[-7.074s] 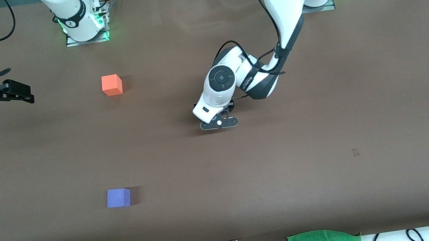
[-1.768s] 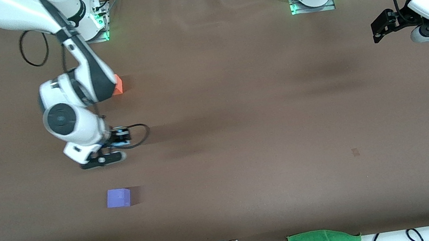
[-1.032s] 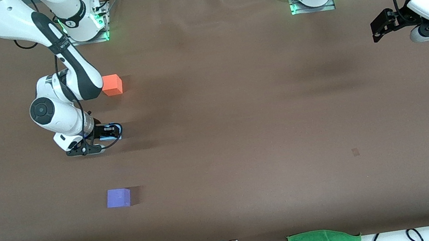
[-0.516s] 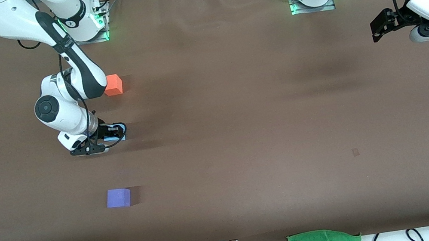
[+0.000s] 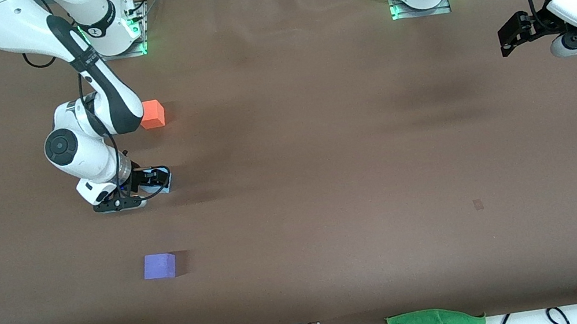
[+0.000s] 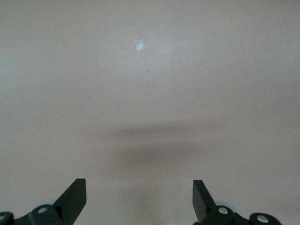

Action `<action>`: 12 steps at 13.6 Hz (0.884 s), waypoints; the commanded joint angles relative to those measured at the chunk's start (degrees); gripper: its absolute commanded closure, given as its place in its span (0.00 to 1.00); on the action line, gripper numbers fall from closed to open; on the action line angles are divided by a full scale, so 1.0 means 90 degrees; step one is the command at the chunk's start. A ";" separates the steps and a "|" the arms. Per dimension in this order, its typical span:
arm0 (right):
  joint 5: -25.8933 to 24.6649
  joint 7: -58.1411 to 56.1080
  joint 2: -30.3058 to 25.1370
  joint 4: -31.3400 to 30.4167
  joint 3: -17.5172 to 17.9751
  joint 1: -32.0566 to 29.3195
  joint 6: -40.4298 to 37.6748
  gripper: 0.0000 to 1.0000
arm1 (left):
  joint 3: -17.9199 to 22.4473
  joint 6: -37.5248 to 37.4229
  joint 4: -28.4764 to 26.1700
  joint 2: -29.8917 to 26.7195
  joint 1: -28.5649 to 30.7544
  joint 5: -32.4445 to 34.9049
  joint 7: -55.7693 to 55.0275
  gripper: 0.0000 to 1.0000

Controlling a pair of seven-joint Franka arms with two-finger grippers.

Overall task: Place blue block between orange and purple blocks
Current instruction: 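Carry the cube with the right gripper between the orange and purple cubes, then open the right gripper and lift it off the cube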

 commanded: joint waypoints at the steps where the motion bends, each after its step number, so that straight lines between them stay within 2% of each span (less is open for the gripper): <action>1: 0.0106 -0.0313 -0.0234 0.0271 0.0015 -0.0162 -0.0515 0.00 | -0.0008 -0.0143 0.0147 0.0044 0.0012 -0.0007 0.0127 0.00; 5: 0.0106 -0.0312 -0.1277 0.0516 0.0074 -0.0143 -0.1727 0.00 | -0.0008 -0.0143 0.0147 0.0044 0.0012 -0.0007 0.0127 0.00; 12: 0.0087 -0.0040 -0.3398 0.0768 0.0083 -0.0113 -0.4451 0.00 | -0.0018 -0.0163 0.0147 0.0044 0.0002 -0.0007 0.0118 0.00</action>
